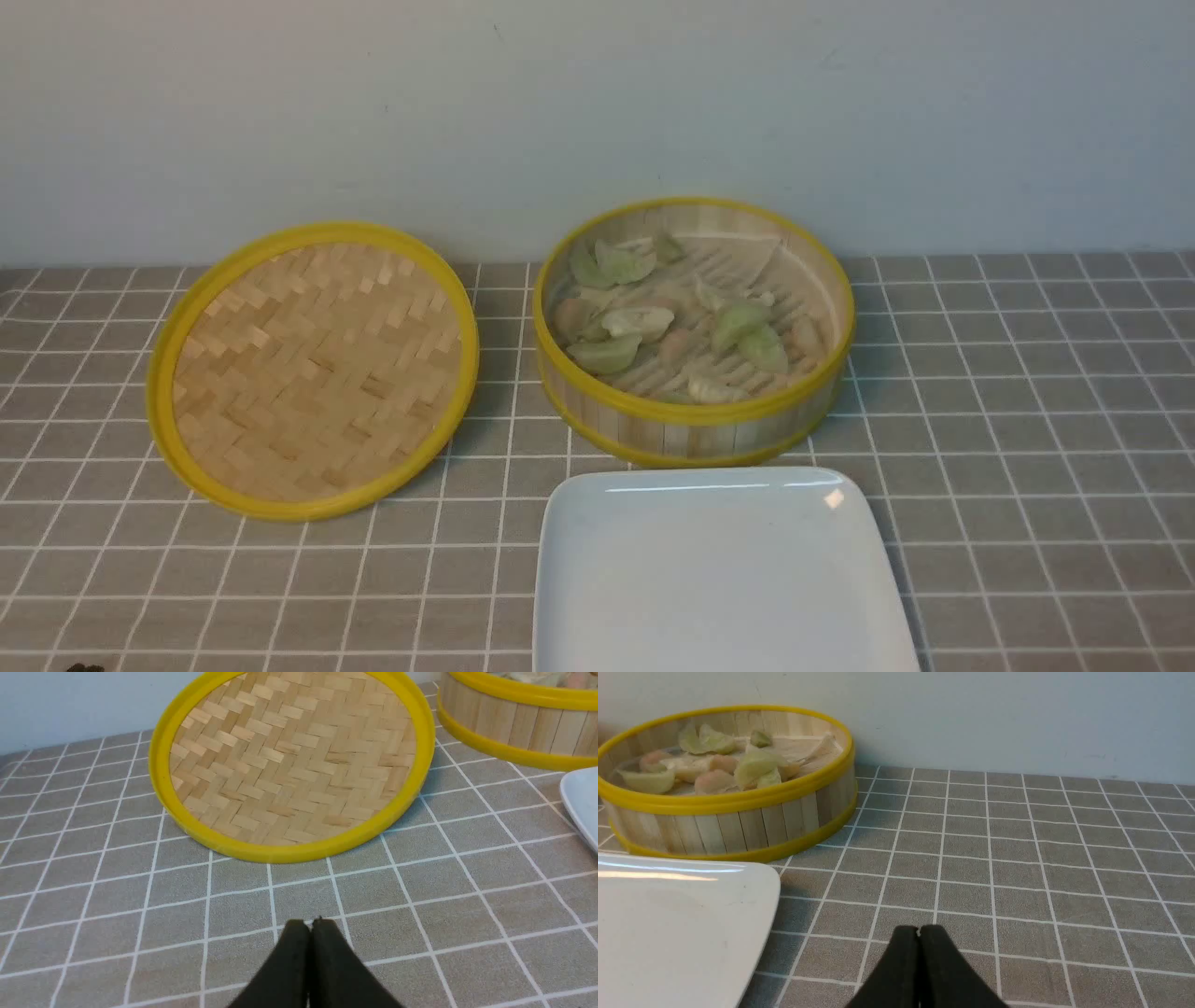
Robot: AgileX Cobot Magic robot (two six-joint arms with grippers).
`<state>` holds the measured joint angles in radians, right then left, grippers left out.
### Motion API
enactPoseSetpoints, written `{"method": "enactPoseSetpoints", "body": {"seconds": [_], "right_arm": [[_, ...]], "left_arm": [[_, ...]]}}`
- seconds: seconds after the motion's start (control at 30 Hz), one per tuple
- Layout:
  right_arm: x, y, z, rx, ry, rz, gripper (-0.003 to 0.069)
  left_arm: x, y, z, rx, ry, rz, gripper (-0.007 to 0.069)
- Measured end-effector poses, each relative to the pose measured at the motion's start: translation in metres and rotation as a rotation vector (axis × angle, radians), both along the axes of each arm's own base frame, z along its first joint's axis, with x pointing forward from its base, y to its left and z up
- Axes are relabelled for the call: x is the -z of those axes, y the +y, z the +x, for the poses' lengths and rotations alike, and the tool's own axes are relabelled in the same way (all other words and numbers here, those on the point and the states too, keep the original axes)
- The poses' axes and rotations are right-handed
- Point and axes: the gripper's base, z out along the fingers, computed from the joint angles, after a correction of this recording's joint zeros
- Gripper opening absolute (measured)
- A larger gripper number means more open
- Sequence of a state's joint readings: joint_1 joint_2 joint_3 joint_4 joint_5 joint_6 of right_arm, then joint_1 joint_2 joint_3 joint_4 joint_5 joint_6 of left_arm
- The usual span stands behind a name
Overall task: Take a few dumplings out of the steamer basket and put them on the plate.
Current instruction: Use the right arm to grab a dumpling from inside the steamer
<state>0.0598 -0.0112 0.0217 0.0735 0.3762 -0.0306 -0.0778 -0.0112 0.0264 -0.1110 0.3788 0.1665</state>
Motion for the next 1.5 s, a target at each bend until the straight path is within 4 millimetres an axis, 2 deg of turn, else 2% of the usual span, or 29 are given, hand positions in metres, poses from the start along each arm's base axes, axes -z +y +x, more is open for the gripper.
{"method": "enactPoseSetpoints", "body": {"seconds": [1.1, 1.2, 1.27, 1.33, 1.4, 1.43, 1.47, 1.5], "right_arm": [[0.0, 0.0, 0.0, 0.0, -0.001, 0.005, -0.0016], [-0.002, 0.001, 0.001, 0.004, -0.03, 0.106, -0.0016], [-0.017, 0.001, 0.002, 0.034, -0.165, 0.446, -0.0016], [-0.024, -0.002, 0.002, 0.06, -0.242, 0.635, -0.0016], [-0.03, -0.006, 0.001, 0.089, -0.309, 0.77, -0.0016], [-0.031, -0.008, 0.001, 0.095, -0.325, 0.785, -0.0016], [-0.036, -0.013, 0.0, 0.131, -0.388, 0.895, -0.0016], [-0.036, -0.013, 0.0, 0.133, -0.387, 0.903, -0.0016]], "left_arm": [[0.0, 0.0, 0.0, 0.0, 0.0, 0.0, -0.0015], [0.0, 0.0, 0.0, 0.0, 0.0, 0.0, -0.0015], [0.0, 0.0, 0.0, 0.0, 0.0, 0.0, -0.0015], [0.0, 0.0, 0.0, 0.0, 0.0, 0.0, -0.0015], [0.0, 0.0, 0.0, 0.0, 0.0, 0.0, -0.0015], [0.0, 0.0, 0.0, 0.0, 0.0, 0.0, -0.0015], [0.0, 0.0, 0.0, 0.0, 0.0, 0.0, -0.0015], [0.0, 0.0, 0.0, 0.0, 0.0, 0.0, -0.0015]]}}
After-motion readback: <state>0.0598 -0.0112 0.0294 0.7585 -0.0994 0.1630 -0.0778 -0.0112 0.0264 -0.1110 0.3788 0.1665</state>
